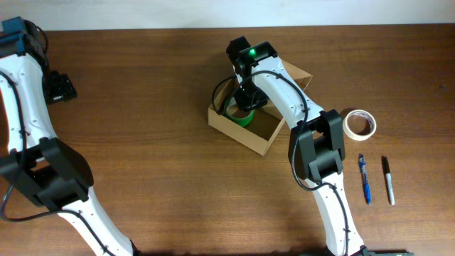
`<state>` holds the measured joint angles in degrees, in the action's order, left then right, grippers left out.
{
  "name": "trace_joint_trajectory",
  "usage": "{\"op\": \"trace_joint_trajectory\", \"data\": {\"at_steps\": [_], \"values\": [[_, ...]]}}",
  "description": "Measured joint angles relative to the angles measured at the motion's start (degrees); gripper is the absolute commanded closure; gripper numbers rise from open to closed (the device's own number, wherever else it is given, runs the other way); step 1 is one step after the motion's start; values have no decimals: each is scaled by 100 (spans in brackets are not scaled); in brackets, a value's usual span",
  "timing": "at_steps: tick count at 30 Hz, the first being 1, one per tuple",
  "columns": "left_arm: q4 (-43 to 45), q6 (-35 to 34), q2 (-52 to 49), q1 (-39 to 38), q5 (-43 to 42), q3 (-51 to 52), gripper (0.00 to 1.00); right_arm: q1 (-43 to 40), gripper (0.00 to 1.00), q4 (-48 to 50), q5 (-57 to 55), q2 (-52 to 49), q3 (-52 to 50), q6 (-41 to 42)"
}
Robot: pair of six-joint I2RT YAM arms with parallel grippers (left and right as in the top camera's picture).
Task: Pack container
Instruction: 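Carry the green tape with the right gripper and lower it into the box, then open the right gripper and withdraw it toward the white tape, then grasp the white masking tape roll with the right gripper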
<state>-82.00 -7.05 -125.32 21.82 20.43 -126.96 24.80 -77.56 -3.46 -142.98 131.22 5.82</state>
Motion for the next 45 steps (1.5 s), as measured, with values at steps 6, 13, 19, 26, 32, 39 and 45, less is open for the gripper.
{"op": "trace_joint_trajectory", "data": {"at_steps": [6, 13, 19, 26, 32, 39, 45], "values": [[0, -2, 0, 0, 0, 0, 0, 31, 71, -101, -273, 400, 2, 17], [0, -2, 0, 0, 0, 0, 0, 118, 58, -605, -903, 1934, 540, -7], [-2, 0, 0, 0, 0, 0, 0, -284, 53, -800, -1410, 3139, 691, -42], [0, -2, 0, 0, 0, 0, 0, -2529, 49, -341, -1416, 4076, -179, -44], [0, 0, 0, 0, 0, 0, 0, -4509, 34, -216, -837, 4227, -1655, -33], [-2, -2, 0, 0, 0, 0, 0, -4981, 27, 1255, -247, 3958, -4212, 2], [0, -2, 0, 0, 0, 0, 0, -4935, 27, 2345, 98, 3945, -5462, 184]]}}
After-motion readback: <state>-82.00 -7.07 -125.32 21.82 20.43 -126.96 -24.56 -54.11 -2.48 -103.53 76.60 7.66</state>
